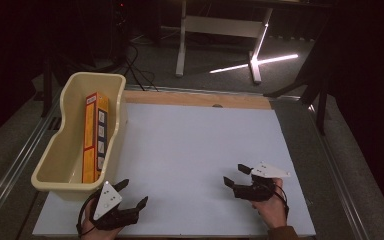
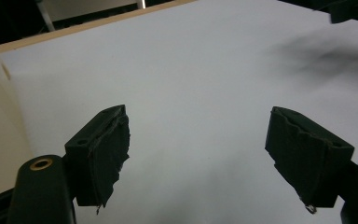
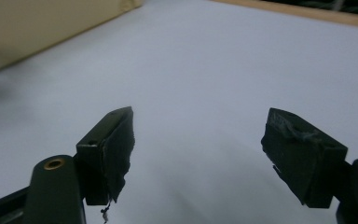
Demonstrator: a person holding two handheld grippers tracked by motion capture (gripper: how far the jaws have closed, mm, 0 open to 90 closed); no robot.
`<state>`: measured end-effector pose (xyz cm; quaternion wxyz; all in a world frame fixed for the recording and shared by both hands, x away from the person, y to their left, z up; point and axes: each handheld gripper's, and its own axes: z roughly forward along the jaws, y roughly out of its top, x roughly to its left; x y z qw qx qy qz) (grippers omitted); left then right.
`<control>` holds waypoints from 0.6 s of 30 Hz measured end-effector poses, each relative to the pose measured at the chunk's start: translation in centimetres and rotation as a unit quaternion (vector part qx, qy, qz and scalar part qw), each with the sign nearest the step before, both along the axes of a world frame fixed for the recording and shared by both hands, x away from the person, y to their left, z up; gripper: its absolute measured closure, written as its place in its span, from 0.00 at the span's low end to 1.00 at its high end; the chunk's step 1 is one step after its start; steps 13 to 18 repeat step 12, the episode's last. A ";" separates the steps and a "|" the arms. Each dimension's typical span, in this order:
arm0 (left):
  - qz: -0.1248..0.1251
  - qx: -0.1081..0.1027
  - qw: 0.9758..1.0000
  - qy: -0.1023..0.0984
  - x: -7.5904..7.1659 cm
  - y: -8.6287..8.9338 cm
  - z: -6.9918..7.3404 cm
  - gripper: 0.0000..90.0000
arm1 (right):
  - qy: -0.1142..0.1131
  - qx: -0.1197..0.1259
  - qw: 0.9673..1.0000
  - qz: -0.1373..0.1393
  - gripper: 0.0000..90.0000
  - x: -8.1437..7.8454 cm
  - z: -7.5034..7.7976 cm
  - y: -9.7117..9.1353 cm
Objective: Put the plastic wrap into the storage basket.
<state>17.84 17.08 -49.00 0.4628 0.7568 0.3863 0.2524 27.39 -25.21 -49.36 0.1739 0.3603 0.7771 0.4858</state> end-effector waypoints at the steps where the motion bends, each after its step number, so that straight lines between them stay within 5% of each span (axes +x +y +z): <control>1: 0.001 0.001 1.000 0.000 0.0 0.0 0.0 0.24 | -0.011 -0.001 1.000 -0.006 0.27 -0.3 0.2 -0.4; 6: 0.004 0.005 1.000 -0.001 0.0 -0.1 0.1 0.24 | -0.055 -0.009 0.998 -0.033 0.27 -1.5 0.8 -2.3; 18: 0.005 0.011 1.000 -0.001 0.0 -0.3 0.0 0.24 | -0.069 -0.021 0.997 -0.038 0.28 -2.0 1.0 -3.1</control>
